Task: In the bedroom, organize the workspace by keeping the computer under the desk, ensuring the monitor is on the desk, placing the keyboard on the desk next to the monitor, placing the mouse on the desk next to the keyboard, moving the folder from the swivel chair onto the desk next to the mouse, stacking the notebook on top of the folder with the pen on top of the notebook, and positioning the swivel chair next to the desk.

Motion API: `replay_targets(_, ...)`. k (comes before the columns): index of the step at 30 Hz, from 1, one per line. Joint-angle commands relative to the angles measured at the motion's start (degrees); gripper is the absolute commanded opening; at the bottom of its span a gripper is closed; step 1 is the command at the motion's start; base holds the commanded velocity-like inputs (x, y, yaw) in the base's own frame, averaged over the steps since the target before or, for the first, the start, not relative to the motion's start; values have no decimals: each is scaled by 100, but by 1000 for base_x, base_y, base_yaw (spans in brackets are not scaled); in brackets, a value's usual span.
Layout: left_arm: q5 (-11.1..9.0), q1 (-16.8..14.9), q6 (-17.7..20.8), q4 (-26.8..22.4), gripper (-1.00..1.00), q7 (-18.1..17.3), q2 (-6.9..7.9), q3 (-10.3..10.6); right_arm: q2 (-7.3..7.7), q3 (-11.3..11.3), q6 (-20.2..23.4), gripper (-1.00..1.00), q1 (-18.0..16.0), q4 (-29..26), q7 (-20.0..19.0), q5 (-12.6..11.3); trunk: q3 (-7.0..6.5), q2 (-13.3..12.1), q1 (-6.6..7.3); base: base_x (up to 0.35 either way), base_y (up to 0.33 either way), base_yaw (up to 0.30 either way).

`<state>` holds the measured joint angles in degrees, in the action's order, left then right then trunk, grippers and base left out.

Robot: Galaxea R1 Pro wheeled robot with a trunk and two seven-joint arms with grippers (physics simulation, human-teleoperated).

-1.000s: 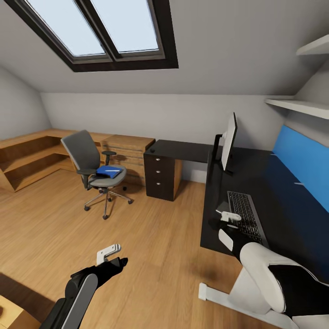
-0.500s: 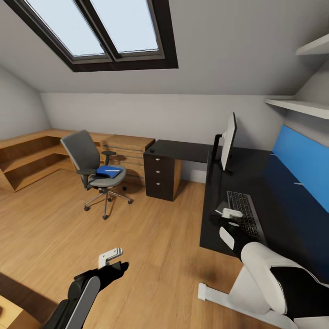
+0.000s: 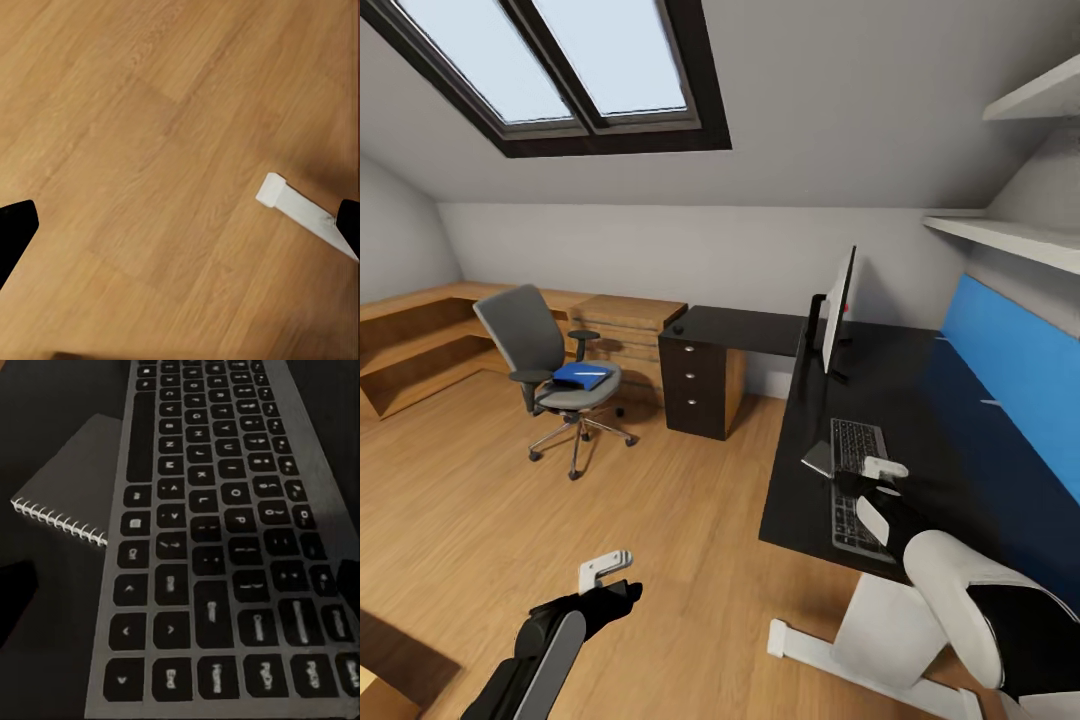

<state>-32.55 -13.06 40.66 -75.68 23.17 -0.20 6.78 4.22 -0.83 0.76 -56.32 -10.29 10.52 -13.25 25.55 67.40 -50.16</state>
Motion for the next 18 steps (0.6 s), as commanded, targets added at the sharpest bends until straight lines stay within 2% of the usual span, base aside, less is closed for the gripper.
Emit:
replay_targets(1,-59,-4,12,-8,100,56,1,43,23,-9,37,100,-2,-7,13,-42,6,4,0,0,-218,0)
replay_targets(7,-52,-4,8,-2,100,56,3,150,71,0,88,100,-2,-5,-7,-45,6,4,0,1,-150,0)
replay_targets(14,-48,-4,3,-8,100,56,3,175,86,4,99,100,-2,0,-15,-46,6,4,0,231,-19,0)
replay_targets(18,-50,-4,3,-8,100,54,3,176,82,4,99,100,-2,12,-18,-46,6,4,0,60,-2,0)
